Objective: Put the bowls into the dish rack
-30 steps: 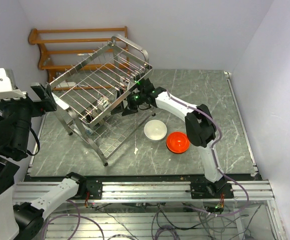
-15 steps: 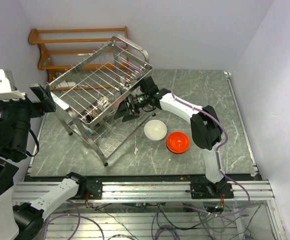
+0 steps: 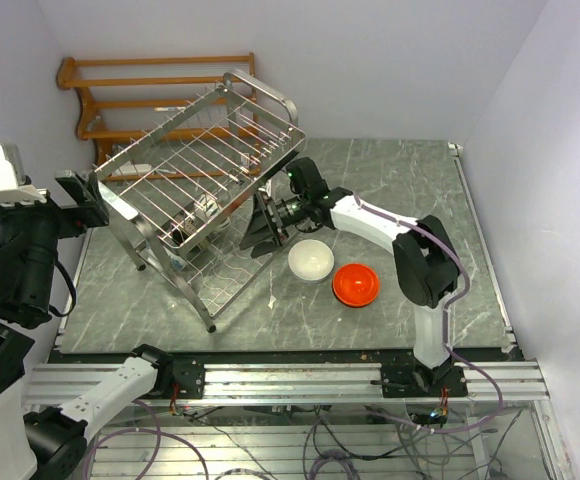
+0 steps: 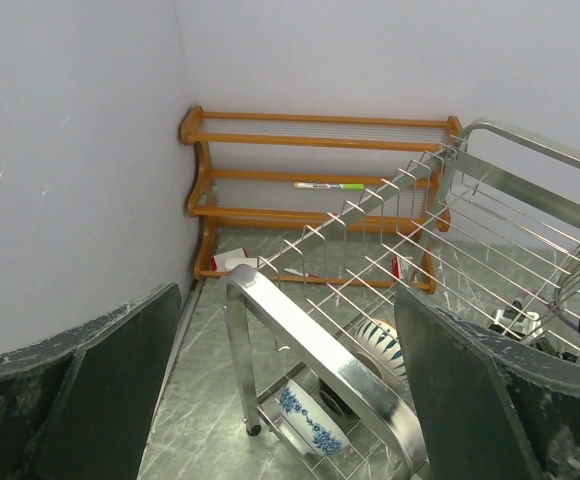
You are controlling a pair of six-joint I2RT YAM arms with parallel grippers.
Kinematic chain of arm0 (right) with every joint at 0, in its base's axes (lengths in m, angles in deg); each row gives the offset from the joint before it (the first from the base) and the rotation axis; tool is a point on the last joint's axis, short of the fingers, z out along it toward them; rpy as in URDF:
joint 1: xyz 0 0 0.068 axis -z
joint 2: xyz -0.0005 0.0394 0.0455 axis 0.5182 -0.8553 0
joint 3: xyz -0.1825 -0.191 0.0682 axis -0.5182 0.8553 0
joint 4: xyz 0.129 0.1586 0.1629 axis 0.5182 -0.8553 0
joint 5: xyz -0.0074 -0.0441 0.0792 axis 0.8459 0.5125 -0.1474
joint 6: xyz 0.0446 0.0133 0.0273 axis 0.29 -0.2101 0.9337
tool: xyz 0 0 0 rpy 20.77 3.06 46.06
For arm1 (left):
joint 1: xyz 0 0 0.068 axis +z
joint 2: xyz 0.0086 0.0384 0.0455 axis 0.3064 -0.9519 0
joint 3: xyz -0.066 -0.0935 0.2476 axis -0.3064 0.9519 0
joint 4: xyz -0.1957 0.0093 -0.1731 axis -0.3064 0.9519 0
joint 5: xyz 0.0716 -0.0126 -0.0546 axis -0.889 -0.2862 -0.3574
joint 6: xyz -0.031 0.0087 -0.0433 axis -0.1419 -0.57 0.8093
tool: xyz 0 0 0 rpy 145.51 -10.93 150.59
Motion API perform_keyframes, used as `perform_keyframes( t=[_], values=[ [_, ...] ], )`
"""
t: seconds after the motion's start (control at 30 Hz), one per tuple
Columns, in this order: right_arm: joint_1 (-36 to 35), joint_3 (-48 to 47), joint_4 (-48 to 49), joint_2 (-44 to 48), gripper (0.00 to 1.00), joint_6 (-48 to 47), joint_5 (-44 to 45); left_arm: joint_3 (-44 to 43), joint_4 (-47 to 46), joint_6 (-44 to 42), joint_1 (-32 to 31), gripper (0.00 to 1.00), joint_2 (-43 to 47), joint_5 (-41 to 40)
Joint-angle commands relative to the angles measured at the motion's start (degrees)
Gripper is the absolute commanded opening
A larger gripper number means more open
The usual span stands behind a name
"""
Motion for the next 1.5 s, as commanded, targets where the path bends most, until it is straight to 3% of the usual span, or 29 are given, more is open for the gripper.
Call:
perform_keyframes(
  t=[0.0, 0.43, 0.73, 0.87, 1.1, 1.47],
  values=[
    [0.61, -0.25, -6.63, 4.44, 1.00, -5.71, -1.11, -1.19, 0.36, 0.26, -0.38, 0.99, 0.58, -0.67],
    [0.33, 15.67, -23.63, 23.71, 1.00, -10.99, 15.17, -0.41, -0.15, 1.00, -0.38, 0.99, 1.28, 0.54],
    [0.33, 12.31, -34.62, 29.38, 1.00, -15.86, 41.89, -0.11, -0.54, 2.15, -0.38, 0.99, 1.39, 2.21],
    [-0.66, 14.86, -34.09, 31.14, 0.99, -18.34, 51.68, -0.23, 0.08, 2.40, -0.38, 0.99, 1.62, 1.45],
    [-0.96, 22.47, -22.03, 36.09, 0.99, -17.09, 56.38, -0.59, 1.86, 2.52, -0.38, 0.99, 1.25, 0.61],
    [-9.44, 16.19, -25.30, 25.46, 0.92, -22.50, 69.24, 0.55, 1.58, 1.99, -0.38, 0.99, 0.85, -1.14]
  ],
)
